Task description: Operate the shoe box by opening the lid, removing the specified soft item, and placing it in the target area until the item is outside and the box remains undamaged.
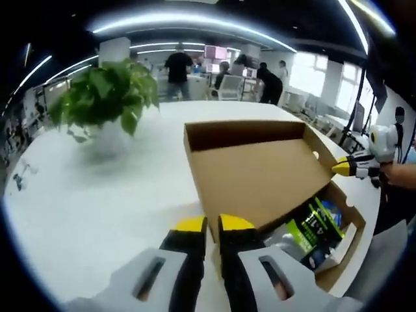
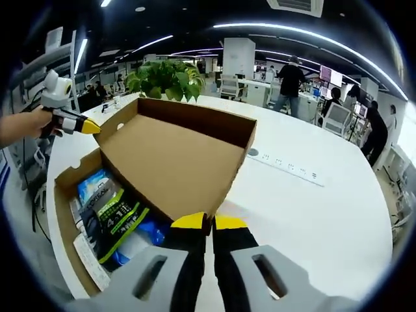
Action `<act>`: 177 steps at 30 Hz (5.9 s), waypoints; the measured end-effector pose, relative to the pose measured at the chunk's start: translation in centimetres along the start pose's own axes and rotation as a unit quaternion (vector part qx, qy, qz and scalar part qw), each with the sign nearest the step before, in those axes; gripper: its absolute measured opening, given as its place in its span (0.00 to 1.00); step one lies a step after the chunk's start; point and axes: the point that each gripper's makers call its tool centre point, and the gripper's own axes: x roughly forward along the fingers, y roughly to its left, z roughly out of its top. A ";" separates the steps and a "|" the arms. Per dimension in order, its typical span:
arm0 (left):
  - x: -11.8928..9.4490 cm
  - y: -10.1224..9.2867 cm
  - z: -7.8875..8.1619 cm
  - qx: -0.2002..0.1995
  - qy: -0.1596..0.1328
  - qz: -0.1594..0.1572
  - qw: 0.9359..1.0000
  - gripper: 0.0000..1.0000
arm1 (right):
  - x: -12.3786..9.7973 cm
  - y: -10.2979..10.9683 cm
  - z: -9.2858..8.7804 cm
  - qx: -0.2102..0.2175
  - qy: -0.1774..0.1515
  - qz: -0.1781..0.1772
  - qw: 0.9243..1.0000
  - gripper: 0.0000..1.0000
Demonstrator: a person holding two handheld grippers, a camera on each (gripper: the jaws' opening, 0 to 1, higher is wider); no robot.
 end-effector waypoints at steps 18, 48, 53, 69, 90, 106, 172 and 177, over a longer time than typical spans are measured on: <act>1.0 0.6 0.0 -0.012 0.006 0.005 1.000 0.00 | 0.7 -0.3 -0.2 0.008 0.017 0.002 1.000 0.02; 1.8 0.7 -0.2 -0.018 0.019 0.017 1.000 0.00 | 1.5 -0.7 -0.4 0.029 0.031 0.005 0.999 0.04; 1.4 0.5 -0.2 -0.010 0.018 0.019 1.000 0.01 | 1.3 -0.6 -0.4 0.022 0.031 0.009 0.999 0.07; -1.9 -1.2 -0.7 -0.014 -0.005 0.011 1.000 0.15 | -1.5 1.3 -0.3 0.013 0.015 0.031 0.999 0.23; -6.1 -5.2 -2.9 0.033 -0.006 -0.019 0.999 0.33 | -4.9 6.4 -0.2 -0.009 0.003 0.086 0.996 0.29; -7.8 -6.4 -4.5 0.053 -0.001 -0.031 0.998 0.38 | -3.1 9.5 -2.3 -0.009 0.050 0.131 0.990 0.26; -2.0 -10.9 -8.7 0.070 0.093 -0.115 0.987 0.27 | 0.9 10.5 -5.9 -0.117 0.160 0.120 0.973 0.00; -0.8 -10.8 -9.5 0.061 0.109 -0.120 0.985 0.25 | 0.8 10.3 -6.1 -0.126 0.161 0.119 0.972 0.00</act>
